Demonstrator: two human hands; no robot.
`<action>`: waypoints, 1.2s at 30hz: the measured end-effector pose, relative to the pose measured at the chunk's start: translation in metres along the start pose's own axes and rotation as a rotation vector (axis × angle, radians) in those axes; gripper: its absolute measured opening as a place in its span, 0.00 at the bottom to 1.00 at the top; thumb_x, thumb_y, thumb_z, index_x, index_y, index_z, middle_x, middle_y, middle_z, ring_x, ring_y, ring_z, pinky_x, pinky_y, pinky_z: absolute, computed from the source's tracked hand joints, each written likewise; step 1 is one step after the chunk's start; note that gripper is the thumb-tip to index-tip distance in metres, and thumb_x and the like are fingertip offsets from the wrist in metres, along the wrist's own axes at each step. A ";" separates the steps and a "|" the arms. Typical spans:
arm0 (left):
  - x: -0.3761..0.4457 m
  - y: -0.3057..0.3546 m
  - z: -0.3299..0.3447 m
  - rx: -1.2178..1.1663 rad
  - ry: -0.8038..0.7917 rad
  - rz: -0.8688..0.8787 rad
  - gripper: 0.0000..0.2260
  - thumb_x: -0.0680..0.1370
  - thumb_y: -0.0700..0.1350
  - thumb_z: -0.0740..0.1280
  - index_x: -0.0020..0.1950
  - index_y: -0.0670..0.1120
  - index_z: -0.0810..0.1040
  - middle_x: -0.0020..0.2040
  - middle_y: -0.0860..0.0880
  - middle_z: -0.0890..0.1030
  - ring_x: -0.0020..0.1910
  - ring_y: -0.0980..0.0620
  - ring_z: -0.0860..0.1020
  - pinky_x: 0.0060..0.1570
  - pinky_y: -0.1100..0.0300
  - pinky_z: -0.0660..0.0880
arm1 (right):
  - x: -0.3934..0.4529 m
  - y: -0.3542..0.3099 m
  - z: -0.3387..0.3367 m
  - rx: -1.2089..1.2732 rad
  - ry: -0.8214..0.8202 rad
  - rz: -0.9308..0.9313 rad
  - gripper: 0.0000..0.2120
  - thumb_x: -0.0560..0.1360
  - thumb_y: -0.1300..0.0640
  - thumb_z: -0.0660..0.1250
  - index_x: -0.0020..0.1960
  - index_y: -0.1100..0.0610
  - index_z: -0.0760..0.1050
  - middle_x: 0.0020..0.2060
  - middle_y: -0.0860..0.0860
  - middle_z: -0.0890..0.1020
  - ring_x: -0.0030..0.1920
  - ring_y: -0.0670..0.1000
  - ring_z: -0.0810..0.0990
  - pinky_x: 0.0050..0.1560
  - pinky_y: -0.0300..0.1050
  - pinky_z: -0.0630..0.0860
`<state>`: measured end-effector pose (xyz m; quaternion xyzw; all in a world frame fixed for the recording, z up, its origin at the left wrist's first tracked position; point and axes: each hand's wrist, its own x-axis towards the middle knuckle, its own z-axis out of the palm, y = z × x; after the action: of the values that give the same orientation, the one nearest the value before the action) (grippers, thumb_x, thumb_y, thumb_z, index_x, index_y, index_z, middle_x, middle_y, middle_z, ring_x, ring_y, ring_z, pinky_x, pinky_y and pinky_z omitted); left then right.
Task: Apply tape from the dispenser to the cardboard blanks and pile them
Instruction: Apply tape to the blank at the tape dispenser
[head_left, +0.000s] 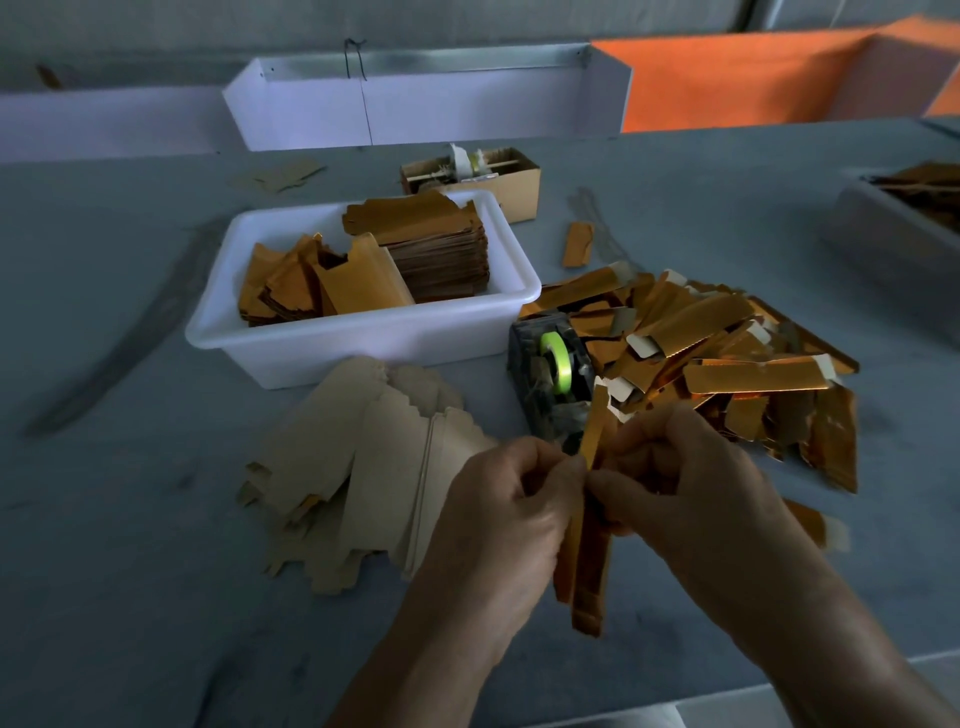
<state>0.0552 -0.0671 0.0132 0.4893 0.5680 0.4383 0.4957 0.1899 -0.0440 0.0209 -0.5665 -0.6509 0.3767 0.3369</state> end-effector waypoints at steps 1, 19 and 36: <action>0.000 -0.001 0.000 0.000 0.007 -0.005 0.09 0.78 0.48 0.65 0.40 0.47 0.80 0.36 0.45 0.83 0.37 0.48 0.82 0.41 0.54 0.80 | 0.000 0.001 -0.001 0.010 -0.017 0.007 0.10 0.70 0.58 0.71 0.45 0.50 0.71 0.35 0.49 0.83 0.36 0.43 0.83 0.38 0.39 0.80; -0.013 -0.005 0.011 0.198 0.198 0.117 0.05 0.76 0.51 0.67 0.44 0.51 0.80 0.38 0.53 0.81 0.36 0.60 0.79 0.31 0.72 0.70 | -0.013 0.020 -0.005 0.279 -0.138 0.217 0.27 0.55 0.39 0.69 0.49 0.54 0.76 0.39 0.49 0.85 0.40 0.46 0.84 0.38 0.40 0.79; 0.001 -0.018 -0.017 -0.642 -0.471 -0.446 0.04 0.66 0.42 0.73 0.37 0.46 0.80 0.38 0.48 0.83 0.39 0.52 0.82 0.42 0.59 0.79 | -0.014 0.027 -0.012 0.695 -0.357 0.155 0.07 0.61 0.57 0.77 0.37 0.58 0.81 0.35 0.56 0.81 0.40 0.54 0.81 0.39 0.40 0.80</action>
<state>0.0362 -0.0691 -0.0024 0.2630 0.3667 0.3518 0.8201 0.2149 -0.0546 0.0030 -0.3917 -0.4882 0.6916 0.3604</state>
